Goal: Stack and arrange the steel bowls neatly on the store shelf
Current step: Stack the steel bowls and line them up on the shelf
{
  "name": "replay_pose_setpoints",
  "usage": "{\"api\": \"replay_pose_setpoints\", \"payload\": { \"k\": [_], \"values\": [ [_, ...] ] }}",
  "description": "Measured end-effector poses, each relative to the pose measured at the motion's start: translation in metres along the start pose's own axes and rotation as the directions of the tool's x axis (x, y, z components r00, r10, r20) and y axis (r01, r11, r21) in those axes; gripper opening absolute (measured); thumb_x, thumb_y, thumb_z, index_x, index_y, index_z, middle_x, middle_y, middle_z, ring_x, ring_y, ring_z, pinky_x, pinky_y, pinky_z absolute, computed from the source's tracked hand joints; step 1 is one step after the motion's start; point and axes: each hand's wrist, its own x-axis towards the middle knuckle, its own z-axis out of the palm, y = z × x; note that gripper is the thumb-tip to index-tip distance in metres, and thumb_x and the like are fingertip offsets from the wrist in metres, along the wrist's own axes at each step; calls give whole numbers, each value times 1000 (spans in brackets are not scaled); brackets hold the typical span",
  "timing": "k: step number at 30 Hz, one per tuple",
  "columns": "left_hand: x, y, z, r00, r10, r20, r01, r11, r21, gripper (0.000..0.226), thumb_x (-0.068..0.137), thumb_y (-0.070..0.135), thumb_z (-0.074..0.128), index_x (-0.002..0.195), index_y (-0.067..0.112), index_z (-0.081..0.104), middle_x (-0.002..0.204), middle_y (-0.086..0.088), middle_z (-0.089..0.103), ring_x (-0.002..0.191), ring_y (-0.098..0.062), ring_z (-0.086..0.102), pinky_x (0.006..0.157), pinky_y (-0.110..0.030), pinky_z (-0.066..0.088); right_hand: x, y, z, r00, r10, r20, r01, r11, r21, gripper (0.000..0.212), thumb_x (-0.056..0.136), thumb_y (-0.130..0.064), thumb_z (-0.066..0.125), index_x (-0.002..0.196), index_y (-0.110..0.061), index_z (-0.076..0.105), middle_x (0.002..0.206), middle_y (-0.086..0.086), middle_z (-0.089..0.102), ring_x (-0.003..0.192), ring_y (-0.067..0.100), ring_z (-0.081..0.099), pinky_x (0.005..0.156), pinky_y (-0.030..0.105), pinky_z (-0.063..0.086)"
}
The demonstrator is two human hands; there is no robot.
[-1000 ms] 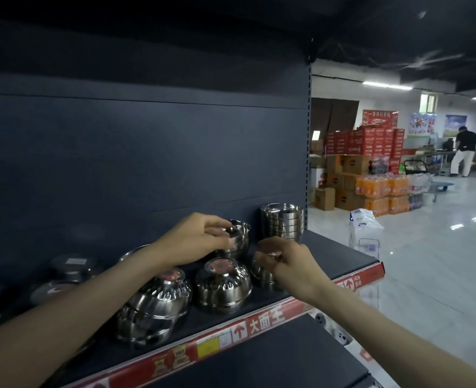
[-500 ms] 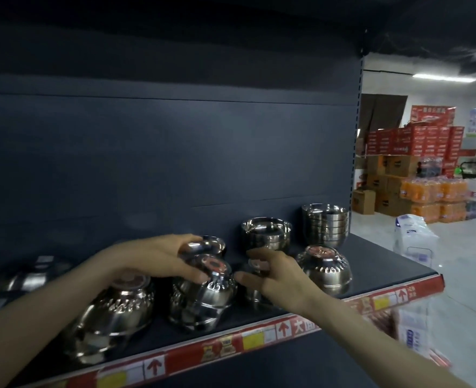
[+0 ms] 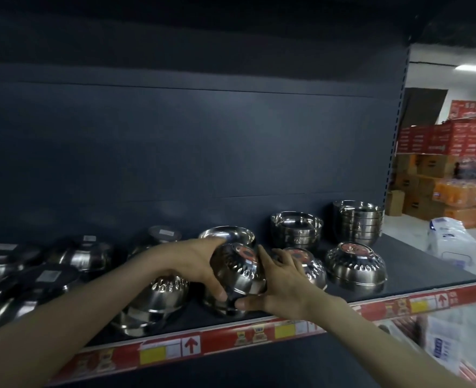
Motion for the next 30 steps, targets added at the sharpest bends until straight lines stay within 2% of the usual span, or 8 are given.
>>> {"api": "replay_pose_setpoints", "payload": {
  "k": [4,11,19,21,22,23,25,30],
  "values": [
    [11,5,6,999,-9,33,6,996,89,111,56,41,102,149,37,42,139,15,62,129,-17,60,113,-41,50,0,-1,3,998,1,-63,-1,1000,1,132,78,-81,72,170,-17,3,169,2,36,163,29,4,132,44,4],
    [13,10,14,995,-19,-101,28,995,92,109,63,35,102,155,28,42,150,8,58,135,-19,54,114,-37,47,0,0,7,985,-22,-170,36,996,79,114,71,-82,77,159,-23,36,153,-7,54,160,24,15,130,41,8],
    [9,15,0,980,35,-196,-30,999,27,122,56,36,104,159,37,38,144,13,61,132,-14,58,112,-38,50,-11,-5,-10,955,-16,-295,95,962,257,111,71,-62,91,160,-23,37,158,-6,46,158,21,19,130,41,23],
    [9,21,-5,973,48,-224,-47,999,10,132,53,40,103,163,36,31,148,13,58,136,-15,55,114,-38,49,-14,-1,-18,948,12,-317,100,937,334,98,66,-57,95,149,-33,48,146,-12,63,144,10,48,121,38,41],
    [9,26,-7,969,66,-240,-67,998,5,134,53,40,103,164,37,29,149,13,57,136,-14,55,113,-38,49,-16,3,-22,950,22,-313,106,916,387,87,65,-50,98,138,-37,54,128,-15,74,124,1,64,109,30,51],
    [8,31,-9,963,87,-254,-88,996,5,133,54,39,103,165,37,29,148,14,58,136,-13,55,112,-37,50,-18,7,-27,950,23,-311,119,895,429,78,66,-39,101,130,-39,56,109,-19,80,105,-5,72,95,20,55],
    [9,41,-12,954,124,-272,-130,992,-4,127,55,37,103,161,37,34,141,15,63,128,-12,61,108,-36,53,-24,17,-36,943,22,-331,149,864,481,75,67,-23,102,125,-41,57,95,-25,80,90,-9,74,81,8,51],
    [16,71,-11,923,211,-321,-258,960,-110,101,59,33,104,142,47,48,128,28,63,125,0,59,108,-26,49,-43,39,-66,920,45,-389,174,842,511,75,66,-20,103,128,-35,64,108,-18,81,101,2,77,96,29,60]
  ]
}}
